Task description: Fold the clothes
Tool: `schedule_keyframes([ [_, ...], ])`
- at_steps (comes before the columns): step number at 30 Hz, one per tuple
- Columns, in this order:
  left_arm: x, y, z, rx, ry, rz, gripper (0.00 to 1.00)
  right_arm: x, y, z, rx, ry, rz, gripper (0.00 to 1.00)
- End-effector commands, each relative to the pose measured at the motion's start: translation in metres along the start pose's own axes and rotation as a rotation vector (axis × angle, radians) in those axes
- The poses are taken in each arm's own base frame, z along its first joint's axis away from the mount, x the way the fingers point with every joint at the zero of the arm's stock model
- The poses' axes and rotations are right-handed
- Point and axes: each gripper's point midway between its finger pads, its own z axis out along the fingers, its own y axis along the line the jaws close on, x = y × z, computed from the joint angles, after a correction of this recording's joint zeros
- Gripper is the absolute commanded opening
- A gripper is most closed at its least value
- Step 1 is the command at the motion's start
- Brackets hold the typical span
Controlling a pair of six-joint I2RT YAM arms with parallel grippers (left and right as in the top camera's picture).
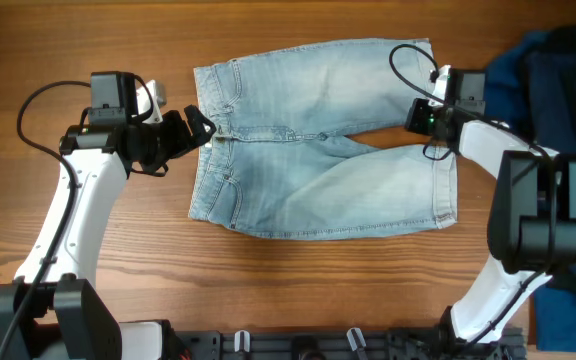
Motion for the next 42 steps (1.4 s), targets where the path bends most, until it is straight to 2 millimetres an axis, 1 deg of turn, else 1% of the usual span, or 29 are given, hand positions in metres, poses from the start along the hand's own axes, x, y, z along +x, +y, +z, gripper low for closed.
schedule_keyframes([
  [1, -0.002, -0.005, -0.003, 0.016, -0.007, 0.011, 1.0, 0.019, -0.008, -0.013, 0.05, 0.066, 0.03, 0.04],
  [3, -0.002, -0.005, -0.003, 0.016, -0.007, 0.011, 1.0, 0.014, -0.004, -0.029, 0.049, 0.059, 0.048, 0.04],
  [5, -0.002, -0.005, -0.003, 0.016, -0.007, 0.011, 1.0, 0.004, 0.005, -0.045, 0.038, 0.028, 0.037, 0.04],
  [7, -0.002, -0.005, -0.003, 0.016, -0.007, 0.011, 1.0, -0.01, 0.015, -0.059, 0.021, -0.025, 0.016, 0.04],
  [8, -0.002, -0.005, -0.003, 0.016, -0.007, 0.011, 1.0, -0.025, 0.022, -0.072, 0.005, -0.081, -0.001, 0.04],
  [10, -0.002, -0.005, -0.003, 0.016, -0.007, 0.011, 1.0, -0.042, 0.03, -0.095, -0.01, -0.149, -0.011, 0.04],
  [11, -0.002, -0.005, -0.003, 0.016, -0.007, 0.011, 1.0, -0.051, 0.034, -0.111, -0.018, -0.188, -0.013, 0.04],
  [12, -0.002, -0.005, -0.003, 0.016, -0.007, 0.011, 1.0, -0.057, 0.037, -0.127, -0.025, -0.218, -0.014, 0.04],
  [13, -0.002, -0.005, -0.003, 0.016, -0.007, 0.011, 1.0, -0.061, 0.041, -0.147, -0.031, -0.246, -0.012, 0.04],
  [14, -0.002, -0.005, -0.003, 0.016, -0.007, 0.011, 1.0, -0.06, 0.043, -0.162, -0.033, -0.253, -0.005, 0.04],
  [15, -0.002, -0.005, -0.003, 0.016, -0.007, 0.011, 1.0, -0.055, 0.044, -0.179, -0.035, -0.251, 0.015, 0.04],
  [17, -0.002, -0.005, -0.003, 0.016, -0.007, 0.011, 1.0, -0.045, 0.045, -0.199, -0.036, -0.232, 0.056, 0.05],
  [19, -0.002, -0.005, -0.003, 0.016, -0.007, 0.011, 1.0, -0.027, 0.043, -0.21, -0.029, -0.18, 0.128, 0.04],
  [20, -0.002, -0.005, -0.003, 0.016, -0.007, 0.011, 1.0, -0.013, 0.041, -0.213, -0.017, -0.132, 0.152, 0.04],
  [21, -0.002, -0.005, -0.003, 0.016, -0.007, 0.011, 1.0, 0.0, 0.038, -0.215, -0.003, -0.085, 0.159, 0.04],
  [23, -0.002, -0.005, -0.003, 0.016, -0.007, 0.011, 1.0, 0.015, 0.035, -0.215, 0.014, -0.027, 0.175, 0.04],
  [26, -0.002, -0.005, -0.003, 0.016, -0.007, 0.011, 1.0, 0.044, 0.03, -0.216, 0.049, 0.089, 0.216, 0.04],
  [31, -0.002, -0.005, -0.003, 0.016, -0.007, 0.011, 1.0, 0.077, 0.036, -0.221, 0.028, 0.232, 0.303, 0.04],
  [34, -0.002, -0.005, -0.003, 0.016, -0.007, 0.011, 1.0, 0.101, 0.033, -0.228, 0.061, 0.329, 0.353, 0.04],
  [36, -0.002, -0.005, -0.003, 0.016, -0.007, 0.011, 1.0, 0.112, 0.033, -0.231, 0.069, 0.374, 0.359, 0.04],
  [38, -0.002, -0.005, -0.003, 0.016, -0.007, 0.011, 1.0, 0.121, 0.038, -0.232, 0.051, 0.413, 0.361, 0.04],
  [40, -0.002, -0.005, -0.003, 0.016, -0.007, 0.011, 1.0, 0.13, 0.051, -0.231, 0.006, 0.451, 0.345, 0.04],
  [42, -0.002, -0.005, -0.003, 0.016, -0.007, 0.011, 1.0, 0.139, 0.06, -0.229, 0.004, 0.474, 0.324, 0.04],
])
